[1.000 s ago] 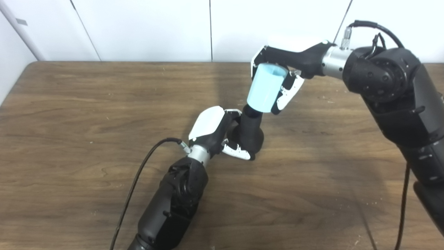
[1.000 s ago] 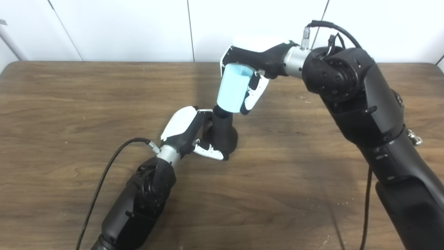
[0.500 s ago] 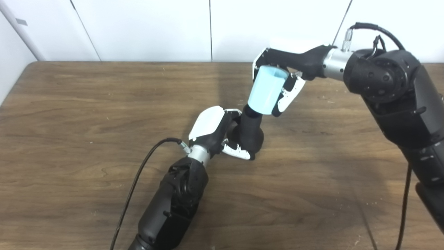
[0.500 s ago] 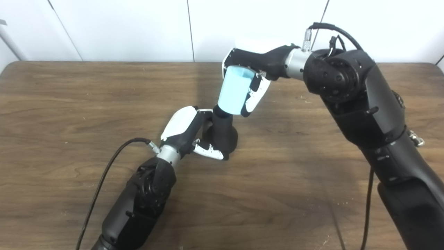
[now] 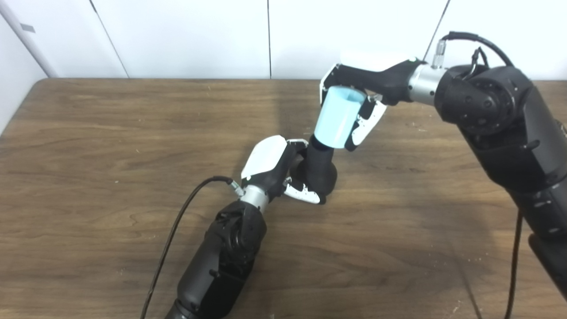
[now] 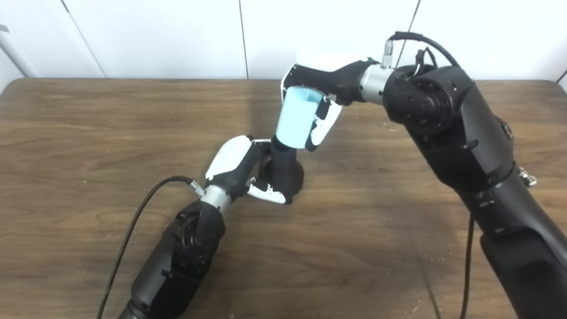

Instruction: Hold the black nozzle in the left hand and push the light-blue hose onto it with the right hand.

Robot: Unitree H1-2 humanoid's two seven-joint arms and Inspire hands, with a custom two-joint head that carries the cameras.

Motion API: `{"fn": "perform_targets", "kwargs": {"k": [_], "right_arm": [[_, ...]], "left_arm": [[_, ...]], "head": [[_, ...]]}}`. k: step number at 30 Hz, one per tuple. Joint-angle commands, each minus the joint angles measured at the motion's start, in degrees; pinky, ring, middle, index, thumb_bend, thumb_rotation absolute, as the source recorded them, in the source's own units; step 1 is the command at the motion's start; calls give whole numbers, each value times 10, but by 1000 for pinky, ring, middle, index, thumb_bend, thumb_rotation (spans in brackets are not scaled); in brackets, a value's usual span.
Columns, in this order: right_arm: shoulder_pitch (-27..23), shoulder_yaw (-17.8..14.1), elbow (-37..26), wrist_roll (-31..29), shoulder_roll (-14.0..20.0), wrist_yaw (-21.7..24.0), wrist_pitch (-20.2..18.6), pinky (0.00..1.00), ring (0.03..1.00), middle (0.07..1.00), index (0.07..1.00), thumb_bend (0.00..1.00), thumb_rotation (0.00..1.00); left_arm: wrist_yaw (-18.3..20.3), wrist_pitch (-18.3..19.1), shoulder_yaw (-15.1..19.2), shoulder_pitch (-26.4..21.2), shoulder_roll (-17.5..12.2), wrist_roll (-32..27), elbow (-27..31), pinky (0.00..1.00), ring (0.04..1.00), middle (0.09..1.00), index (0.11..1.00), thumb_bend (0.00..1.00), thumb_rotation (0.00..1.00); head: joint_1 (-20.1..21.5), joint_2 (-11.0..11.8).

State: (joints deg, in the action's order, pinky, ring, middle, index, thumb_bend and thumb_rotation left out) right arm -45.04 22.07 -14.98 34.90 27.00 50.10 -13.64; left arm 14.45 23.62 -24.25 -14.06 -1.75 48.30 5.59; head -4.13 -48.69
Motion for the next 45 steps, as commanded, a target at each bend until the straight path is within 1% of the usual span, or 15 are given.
{"fn": "perform_targets", "kwargs": {"k": [1, 2, 7, 9, 17, 22, 24, 25, 27, 29, 33, 35, 39, 45], "right_arm": [[-29, -4, -12, 0, 2, -6, 3, 331, 475, 469, 466, 502, 0], [-30, -4, -11, 1, 2, -6, 3, 332, 474, 469, 464, 502, 0], [-36, -6, -9, 0, -2, -6, 1, 334, 472, 469, 462, 503, 0], [-35, -6, -13, -1, -4, -6, -1, 332, 472, 471, 463, 502, 0], [-31, -7, -20, -3, -5, -6, -3, 330, 469, 472, 468, 502, 0], [-27, -5, -32, -3, -6, -5, -2, 327, 465, 476, 469, 502, 0], [-23, -1, -41, 0, -8, -4, 0, 323, 459, 483, 470, 502, 0], [-20, 4, -46, 4, -10, -5, 4, 319, 454, 488, 474, 501, 0], [-18, 10, -50, 12, -11, -7, 11, 313, 446, 493, 478, 501, 0], [-19, 20, -51, 21, -8, -11, 31, 311, 441, 495, 481, 500, 0], [-22, 31, -49, 35, -2, -14, 67, 306, 437, 495, 496, 499, 0], [-23, 35, -49, 44, 1, -13, 85, 305, 436, 495, 502, 498, 0], [-22, 41, -50, 59, 1, -10, 107, 309, 431, 493, 499, 499, 0], [-15, 40, -46, 69, 5, -6, 131, 334, 428, 478, 497, 502, 0]], "left_arm": [[69, 33, -7, 37, -7, -2, -42, 1000, 810, 694, 482, 516, 38], [70, 33, -6, 38, -7, -1, -42, 1000, 814, 697, 482, 516, 38], [70, 33, -6, 37, -6, 0, -45, 1000, 788, 648, 482, 516, 38], [70, 33, -6, 37, -5, 1, -44, 1000, 798, 663, 482, 516, 38], [67, 33, -6, 35, -5, 0, -47, 1000, 794, 660, 482, 516, 38], [62, 33, -7, 34, -5, -4, -52, 1000, 817, 657, 482, 515, 38], [62, 33, -7, 34, -5, -5, -53, 1000, 829, 673, 482, 516, 38], [63, 33, -7, 34, -5, -5, -52, 1000, 849, 701, 482, 516, 38], [64, 33, -6, 34, -5, -5, -52, 1000, 848, 715, 482, 516, 38], [65, 33, -5, 32, -5, -4, -53, 1000, 825, 688, 483, 516, 38], [68, 33, -4, 32, -4, -1, -53, 1000, 827, 691, 483, 516, 38], [69, 33, -4, 31, -4, 0, -52, 1000, 824, 672, 483, 516, 38], [71, 33, -4, 31, -4, 3, -52, 1000, 823, 660, 482, 516, 38], [73, 33, -2, 32, -2, 5, -49, 1000, 813, 653, 483, 516, 38]], "head": [[-1, 0], [-1, 0], [-1, 0], [-1, 0], [0, 0], [0, 0], [2, 0], [2, 0], [2, 0], [2, -1], [4, 0], [5, -2], [5, -2], [5, -4]]}}
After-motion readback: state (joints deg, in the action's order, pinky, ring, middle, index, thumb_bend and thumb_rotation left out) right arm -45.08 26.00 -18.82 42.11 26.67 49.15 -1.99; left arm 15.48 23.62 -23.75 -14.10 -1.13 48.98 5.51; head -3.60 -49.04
